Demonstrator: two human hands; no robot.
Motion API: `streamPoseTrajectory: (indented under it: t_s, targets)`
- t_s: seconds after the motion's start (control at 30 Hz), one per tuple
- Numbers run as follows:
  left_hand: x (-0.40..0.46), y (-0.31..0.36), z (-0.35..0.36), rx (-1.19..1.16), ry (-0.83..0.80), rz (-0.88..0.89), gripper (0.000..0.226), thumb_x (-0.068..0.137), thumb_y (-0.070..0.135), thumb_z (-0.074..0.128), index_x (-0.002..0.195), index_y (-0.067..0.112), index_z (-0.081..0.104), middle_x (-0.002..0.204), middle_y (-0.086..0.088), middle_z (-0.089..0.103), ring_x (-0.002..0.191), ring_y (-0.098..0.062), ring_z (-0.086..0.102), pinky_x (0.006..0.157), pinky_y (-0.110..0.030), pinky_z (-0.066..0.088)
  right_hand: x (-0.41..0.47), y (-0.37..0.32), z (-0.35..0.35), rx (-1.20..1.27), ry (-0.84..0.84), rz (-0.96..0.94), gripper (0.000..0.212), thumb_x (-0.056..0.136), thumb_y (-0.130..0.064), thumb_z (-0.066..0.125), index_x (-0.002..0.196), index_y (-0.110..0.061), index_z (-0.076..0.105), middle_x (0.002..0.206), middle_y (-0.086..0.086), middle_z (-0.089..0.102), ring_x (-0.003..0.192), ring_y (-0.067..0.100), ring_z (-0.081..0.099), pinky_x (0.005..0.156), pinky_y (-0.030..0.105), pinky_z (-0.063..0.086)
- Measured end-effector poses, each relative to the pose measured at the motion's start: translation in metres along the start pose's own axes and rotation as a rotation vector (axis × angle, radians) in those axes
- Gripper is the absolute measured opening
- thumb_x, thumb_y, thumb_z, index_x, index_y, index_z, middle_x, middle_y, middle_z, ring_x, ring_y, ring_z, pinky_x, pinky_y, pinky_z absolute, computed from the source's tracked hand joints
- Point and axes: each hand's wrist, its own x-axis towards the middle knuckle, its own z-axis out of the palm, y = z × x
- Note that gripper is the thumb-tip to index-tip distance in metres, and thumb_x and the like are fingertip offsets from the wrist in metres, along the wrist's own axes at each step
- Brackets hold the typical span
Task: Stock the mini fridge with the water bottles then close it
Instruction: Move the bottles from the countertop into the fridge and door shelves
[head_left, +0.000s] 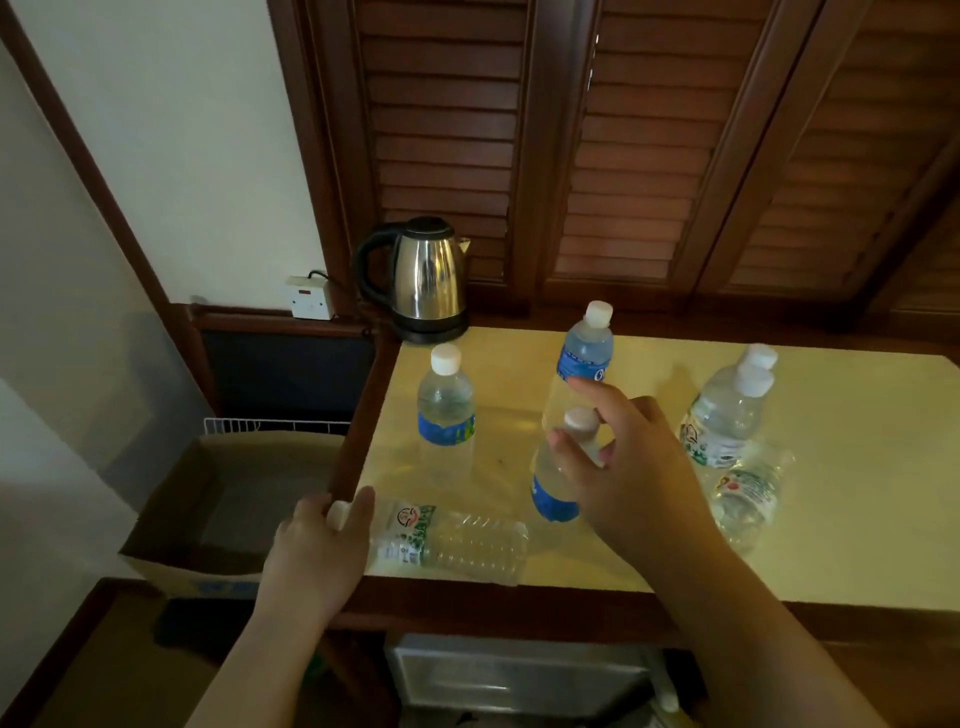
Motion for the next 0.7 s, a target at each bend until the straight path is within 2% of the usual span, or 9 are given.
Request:
streamPoseTrajectory:
  t_s: [0.07, 0.13, 0.2, 0.27, 0.33, 0.47, 0.53, 0.6, 0.7]
  targets:
    - [0.005, 0.003, 0.001, 0.083, -0.027, -0.022, 0.074, 0.095, 0.073, 0.038, 0.139, 0.016, 0.052, 0.114, -0.01, 0.066, 0.096, -0.023, 0.066, 0.084, -0.042, 0.057, 0.002, 0.0, 0.003, -0.012, 0.022, 0.027, 0.041, 0.094, -0.044, 0.066, 0.134, -0.04, 0.057, 0.108, -0.009, 0.051, 0.083, 0.006, 0.058, 0.068, 0.011, 0.04]
    - [0.01, 0.008, 0.0, 0.093, -0.017, -0.019, 0.057, 0.103, 0.052, 0.044, 0.137, 0.007, 0.056, 0.104, -0.012, 0.066, 0.089, -0.024, 0.063, 0.08, -0.041, 0.056, 0.003, 0.0, 0.004, -0.001, 0.028, 0.034, 0.032, 0.095, -0.039, 0.068, 0.126, -0.039, 0.062, 0.104, -0.011, 0.05, 0.079, 0.004, 0.058, 0.066, 0.009, 0.04]
    - [0.015, 0.009, 0.001, -0.076, -0.001, -0.039, 0.055, 0.105, 0.046, 0.047, 0.118, -0.004, 0.068, 0.08, -0.009, 0.061, 0.082, -0.035, 0.062, 0.08, -0.05, 0.054, 0.003, 0.001, 0.003, 0.009, 0.013, 0.046, 0.028, 0.095, -0.038, 0.069, 0.122, -0.04, 0.062, 0.1, -0.014, 0.048, 0.076, 0.003, 0.057, 0.065, 0.01, 0.04]
    - [0.019, 0.009, -0.001, -0.234, 0.007, -0.104, 0.057, 0.103, 0.046, 0.053, 0.109, -0.007, 0.07, 0.07, -0.006, 0.058, 0.072, -0.032, 0.061, 0.074, -0.048, 0.055, 0.003, 0.002, 0.002, 0.014, -0.004, 0.055, 0.027, 0.094, -0.037, 0.07, 0.12, -0.041, 0.062, 0.099, -0.016, 0.047, 0.077, 0.002, 0.056, 0.065, 0.01, 0.039]
    - [0.019, 0.014, -0.006, -0.364, -0.043, -0.19, 0.055, 0.098, 0.046, 0.063, 0.108, -0.007, 0.071, 0.072, -0.01, 0.064, 0.069, -0.029, 0.065, 0.072, -0.045, 0.059, 0.003, 0.002, 0.002, 0.016, -0.001, 0.063, 0.03, 0.093, -0.037, 0.072, 0.121, -0.04, 0.063, 0.099, -0.017, 0.046, 0.075, 0.004, 0.055, 0.066, 0.011, 0.039]
    - [0.008, 0.021, -0.021, -0.548, -0.191, -0.38, 0.037, 0.089, 0.039, 0.077, 0.1, 0.005, 0.07, 0.094, -0.019, 0.074, 0.084, -0.032, 0.072, 0.088, -0.048, 0.06, -0.001, 0.001, 0.003, 0.022, 0.031, 0.076, 0.029, 0.091, -0.036, 0.074, 0.119, -0.032, 0.065, 0.099, -0.016, 0.048, 0.075, 0.004, 0.054, 0.065, 0.01, 0.037]
    - [-0.006, 0.02, -0.028, -0.621, -0.164, -0.332, 0.031, 0.089, 0.034, 0.078, 0.103, 0.008, 0.07, 0.097, -0.016, 0.073, 0.084, -0.027, 0.07, 0.09, -0.046, 0.059, -0.006, -0.001, 0.0, 0.02, 0.045, 0.07, 0.024, 0.091, -0.034, 0.075, 0.113, -0.029, 0.067, 0.098, -0.016, 0.049, 0.076, 0.004, 0.054, 0.064, 0.01, 0.038]
    - [-0.029, 0.022, -0.035, -0.625, -0.118, -0.236, 0.025, 0.089, 0.04, 0.076, 0.105, 0.02, 0.07, 0.1, -0.011, 0.074, 0.091, -0.028, 0.072, 0.09, -0.052, 0.059, -0.015, -0.001, -0.005, 0.029, 0.061, 0.055, 0.019, 0.091, -0.033, 0.075, 0.108, -0.028, 0.068, 0.095, -0.015, 0.049, 0.078, 0.004, 0.054, 0.066, 0.008, 0.04]
    - [-0.063, 0.023, -0.041, -0.409, 0.003, 0.016, 0.025, 0.091, 0.051, 0.067, 0.11, 0.034, 0.066, 0.098, 0.001, 0.072, 0.092, -0.024, 0.072, 0.085, -0.053, 0.059, -0.037, 0.002, -0.013, 0.037, 0.086, 0.024, 0.018, 0.091, -0.033, 0.076, 0.106, -0.027, 0.07, 0.094, -0.014, 0.052, 0.083, 0.001, 0.055, 0.069, 0.005, 0.04]
